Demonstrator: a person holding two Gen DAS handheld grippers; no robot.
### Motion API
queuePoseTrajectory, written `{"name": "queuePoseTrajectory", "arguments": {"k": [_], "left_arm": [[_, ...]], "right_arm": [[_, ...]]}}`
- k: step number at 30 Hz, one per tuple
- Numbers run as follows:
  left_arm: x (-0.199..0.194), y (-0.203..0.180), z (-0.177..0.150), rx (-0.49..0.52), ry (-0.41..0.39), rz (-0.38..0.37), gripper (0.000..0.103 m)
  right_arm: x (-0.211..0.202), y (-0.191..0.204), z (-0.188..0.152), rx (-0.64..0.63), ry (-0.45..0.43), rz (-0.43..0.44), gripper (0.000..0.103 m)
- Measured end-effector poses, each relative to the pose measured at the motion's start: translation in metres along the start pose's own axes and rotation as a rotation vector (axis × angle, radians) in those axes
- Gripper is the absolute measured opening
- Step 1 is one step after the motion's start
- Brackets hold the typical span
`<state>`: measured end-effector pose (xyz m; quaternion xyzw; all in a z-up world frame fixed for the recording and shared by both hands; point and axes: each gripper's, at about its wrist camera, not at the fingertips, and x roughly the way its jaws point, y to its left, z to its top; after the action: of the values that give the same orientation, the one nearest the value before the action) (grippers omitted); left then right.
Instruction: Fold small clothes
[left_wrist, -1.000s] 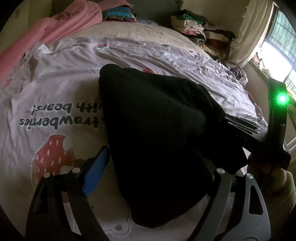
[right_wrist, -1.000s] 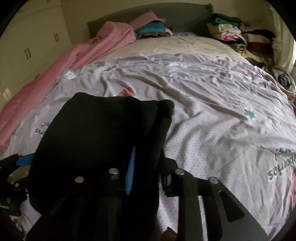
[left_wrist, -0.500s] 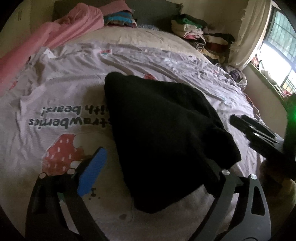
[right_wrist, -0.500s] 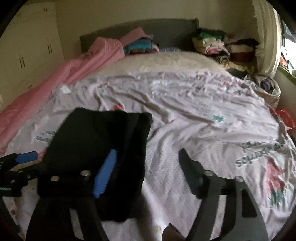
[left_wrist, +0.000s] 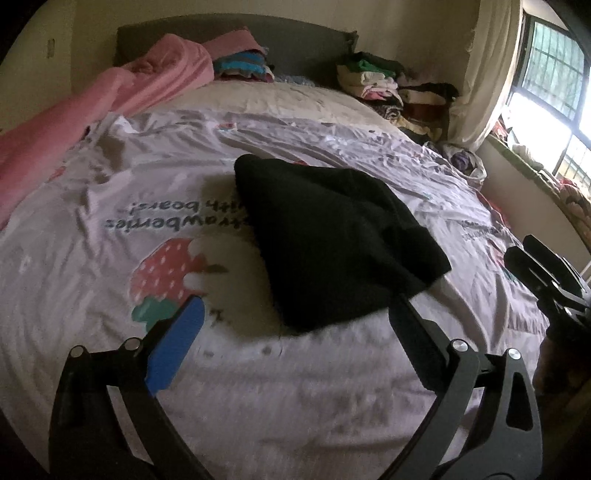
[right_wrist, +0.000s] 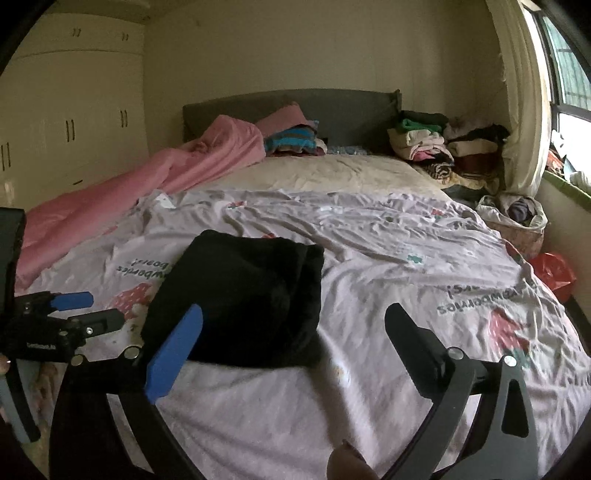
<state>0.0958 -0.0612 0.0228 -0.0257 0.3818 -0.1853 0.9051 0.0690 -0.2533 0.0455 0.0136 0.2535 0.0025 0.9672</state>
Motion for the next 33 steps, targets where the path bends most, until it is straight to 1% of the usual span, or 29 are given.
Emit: {"name": "queuePoseTrajectory", "arguments": {"k": [7,11,14,17,20,26,33], "left_arm": [[-0.022,0.006,-0.025,0.011,-0.027,0.023,0.093],[-0.027,0.008,-0.042,0.023,-0.033,0.026,0.093],[-0.027,0.01,-0.054,0.019,-0.032,0.034,0.093],[-0.025,0.013,-0.063,0.013,-0.029,0.035,0.093],[-0.02,0.015,-0.071,0.008,-0.012,0.043,0.094],[-0.017,0.015,-0.076,0.007,-0.005,0.06,0.094],[-0.021,0.014,-0.076,0.006,-0.016,0.077,0.094]], "right_arm": [[-0.028,0.019,-0.025,-0.048,-0.04,-0.051,0.099],[-0.037,0.027,-0.042,-0.049,-0.048,-0.058,0.099],[-0.039,0.031,-0.056,-0.034,-0.053,-0.086,0.099],[-0.035,0.033,-0.071,-0.001,-0.013,-0.085,0.099],[-0.029,0.037,-0.08,0.001,0.026,-0.087,0.099],[-0.027,0.039,-0.083,-0.008,0.037,-0.098,0.099],[-0.028,0.037,-0.087,-0.016,0.049,-0.107,0.099]]}}
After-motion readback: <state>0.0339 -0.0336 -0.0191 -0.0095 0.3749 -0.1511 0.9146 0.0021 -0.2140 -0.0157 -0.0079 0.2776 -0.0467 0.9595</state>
